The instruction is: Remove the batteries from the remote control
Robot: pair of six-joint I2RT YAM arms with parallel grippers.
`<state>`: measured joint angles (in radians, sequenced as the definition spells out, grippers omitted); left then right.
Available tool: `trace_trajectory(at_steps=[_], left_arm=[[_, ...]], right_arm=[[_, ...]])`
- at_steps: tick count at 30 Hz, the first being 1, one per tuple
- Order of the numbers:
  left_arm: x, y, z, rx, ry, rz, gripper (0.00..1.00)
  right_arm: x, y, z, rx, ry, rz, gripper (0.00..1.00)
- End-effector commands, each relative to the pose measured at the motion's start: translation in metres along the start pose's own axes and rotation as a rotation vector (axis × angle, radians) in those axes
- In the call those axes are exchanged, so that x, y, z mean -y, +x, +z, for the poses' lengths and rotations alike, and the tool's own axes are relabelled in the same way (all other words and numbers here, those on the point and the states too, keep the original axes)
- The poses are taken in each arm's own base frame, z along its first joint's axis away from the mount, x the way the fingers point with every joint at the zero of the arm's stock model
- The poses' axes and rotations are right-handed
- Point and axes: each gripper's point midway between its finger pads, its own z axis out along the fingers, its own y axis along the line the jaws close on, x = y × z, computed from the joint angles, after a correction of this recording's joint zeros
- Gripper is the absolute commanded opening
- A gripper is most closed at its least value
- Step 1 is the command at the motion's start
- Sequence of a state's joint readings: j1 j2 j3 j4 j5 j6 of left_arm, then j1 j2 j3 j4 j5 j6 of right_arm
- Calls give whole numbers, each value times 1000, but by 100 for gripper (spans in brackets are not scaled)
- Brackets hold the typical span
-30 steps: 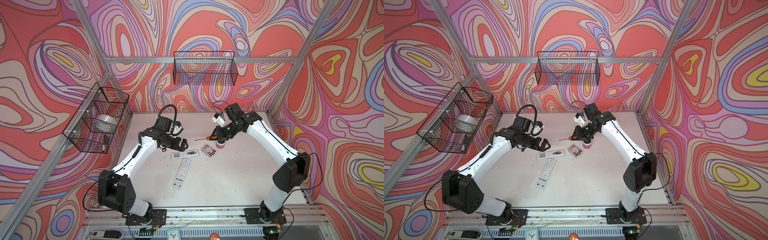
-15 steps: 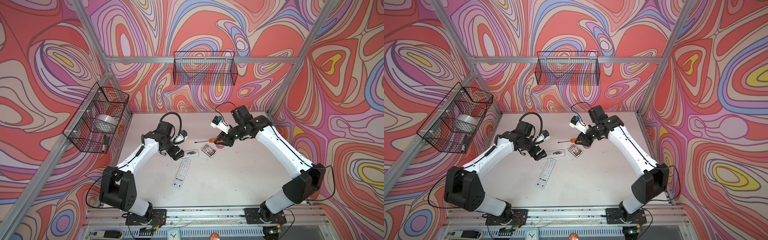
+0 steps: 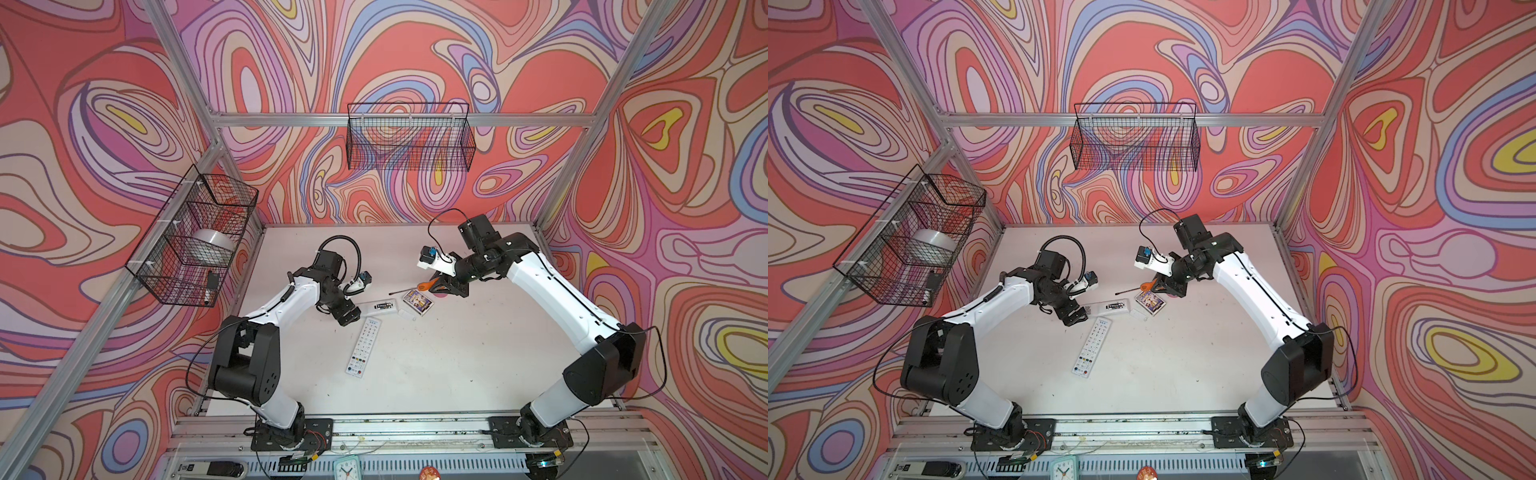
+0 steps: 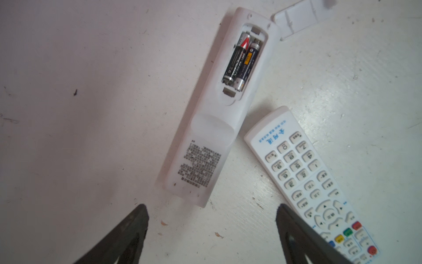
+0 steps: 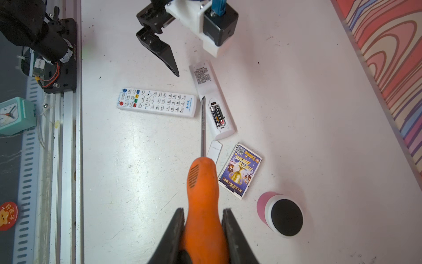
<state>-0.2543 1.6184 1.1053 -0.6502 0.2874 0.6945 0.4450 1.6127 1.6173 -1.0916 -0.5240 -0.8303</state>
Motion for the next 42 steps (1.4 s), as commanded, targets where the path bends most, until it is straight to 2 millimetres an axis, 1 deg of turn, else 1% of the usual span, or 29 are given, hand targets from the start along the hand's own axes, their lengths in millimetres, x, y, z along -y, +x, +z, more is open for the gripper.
trace_trajectory(at_steps=[1, 4, 9, 11, 15, 18, 22, 25, 28, 30, 31, 32, 33, 34, 35, 36, 39, 42], left_arm=[[4, 6, 8, -25, 35, 77, 90], [2, 12, 14, -55, 32, 92, 88], [-15, 17, 24, -108, -20, 87, 83], [-15, 18, 30, -119, -7, 96, 82], [-10, 16, 40, -114, 40, 113, 79], [-3, 14, 46, -109, 81, 135, 72], [2, 12, 51, -96, 122, 135, 57], [6, 9, 52, -77, 142, 131, 46], [8, 10, 50, -69, 143, 134, 41], [11, 10, 49, -61, 152, 135, 42], [14, 10, 49, -56, 161, 138, 45], [15, 11, 50, -57, 163, 137, 50], [15, 13, 51, -65, 155, 140, 57], [13, 15, 53, -74, 134, 138, 66], [9, 16, 55, -82, 113, 127, 72], [6, 17, 56, -93, 102, 127, 73], [0, 17, 60, -123, 94, 116, 73], [0, 16, 64, -138, 113, 120, 71]], right_arm=[[0, -11, -1, 35, -4, -25, 0], [-1, -13, -1, 46, -9, -17, 0], [-6, -20, -1, 79, -37, 15, 0], [-7, -22, -1, 82, -41, 22, 0], [-9, -23, -4, 86, -33, 26, 0], [-8, -24, -8, 89, -15, 34, 0], [-11, -25, -12, 103, -4, 46, 0], [-11, -24, -13, 108, 5, 53, 0], [-12, -25, -15, 116, 14, 54, 0], [-13, -25, -15, 120, 18, 53, 0], [-13, -26, -16, 123, 20, 52, 0], [-13, -26, -17, 125, 21, 55, 0], [-13, -26, -17, 128, 22, 54, 0], [-13, -27, -17, 131, 20, 57, 0], [-14, -28, -18, 137, 18, 61, 0], [-15, -29, -19, 143, 14, 64, 0], [-17, -32, -21, 157, 10, 65, 0], [-18, -31, -22, 158, 11, 68, 0]])
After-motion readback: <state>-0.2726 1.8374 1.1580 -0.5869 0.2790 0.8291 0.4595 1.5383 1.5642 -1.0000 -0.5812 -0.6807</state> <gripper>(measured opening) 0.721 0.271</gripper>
